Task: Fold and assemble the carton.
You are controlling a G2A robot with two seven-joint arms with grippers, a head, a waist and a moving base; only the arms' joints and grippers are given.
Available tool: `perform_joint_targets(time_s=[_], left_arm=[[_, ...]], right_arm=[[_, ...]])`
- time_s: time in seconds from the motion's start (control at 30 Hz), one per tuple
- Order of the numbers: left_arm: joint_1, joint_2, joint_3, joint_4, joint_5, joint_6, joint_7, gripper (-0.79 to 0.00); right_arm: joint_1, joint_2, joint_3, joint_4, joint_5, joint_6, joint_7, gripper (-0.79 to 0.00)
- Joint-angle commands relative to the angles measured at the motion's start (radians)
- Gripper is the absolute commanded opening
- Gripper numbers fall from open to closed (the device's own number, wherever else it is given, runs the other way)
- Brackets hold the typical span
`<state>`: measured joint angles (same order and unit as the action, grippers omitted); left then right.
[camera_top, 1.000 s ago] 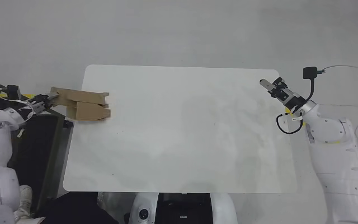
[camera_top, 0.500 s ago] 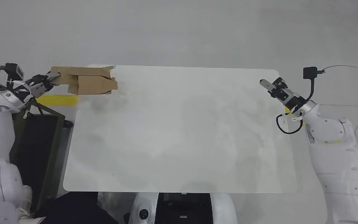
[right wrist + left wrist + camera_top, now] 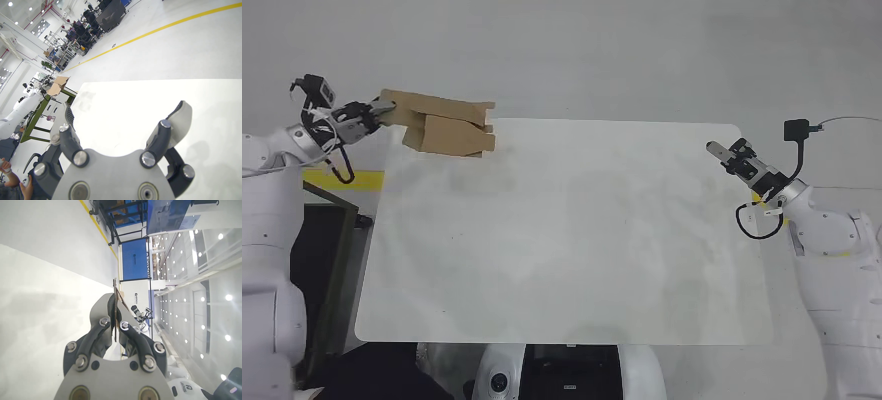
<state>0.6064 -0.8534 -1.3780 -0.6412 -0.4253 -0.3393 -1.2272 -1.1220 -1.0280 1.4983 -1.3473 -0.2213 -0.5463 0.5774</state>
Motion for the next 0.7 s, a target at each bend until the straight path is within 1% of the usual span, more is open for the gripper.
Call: perform_joint_targets(time_s=[0.0, 0.07, 0.23, 0.37, 0.57, 0.67], left_arm=[[0.004, -0.011, 0.022, -0.044, -0.015, 0.016, 0.006, -0.785], [0.013, -0.021, 0.046, -0.091, -0.021, 0.026, 0.024, -0.785], [0.041, -0.049, 0.109, -0.204, -0.068, 0.092, 0.054, -0.785], [0.067, -0.066, 0.15, -0.291, -0.095, 0.125, 0.078, -0.785], [0.113, -0.081, 0.189, -0.412, -0.112, 0.153, 0.112, -0.785], [0.136, -0.084, 0.195, -0.457, -0.118, 0.147, 0.119, -0.785]], right_arm=[[0.0, 0.0, 0.0, 0.0, 0.0, 0.0, 0.0, 0.0], [0.0, 0.0, 0.0, 0.0, 0.0, 0.0, 0.0, 0.0], [0.0, 0.0, 0.0, 0.0, 0.0, 0.0, 0.0, 0.0], [0.0, 0.0, 0.0, 0.0, 0.0, 0.0, 0.0, 0.0], [0.0, 0.0, 0.0, 0.0, 0.0, 0.0, 0.0, 0.0], [0.0, 0.0, 0.0, 0.0, 0.0, 0.0, 0.0, 0.0]])
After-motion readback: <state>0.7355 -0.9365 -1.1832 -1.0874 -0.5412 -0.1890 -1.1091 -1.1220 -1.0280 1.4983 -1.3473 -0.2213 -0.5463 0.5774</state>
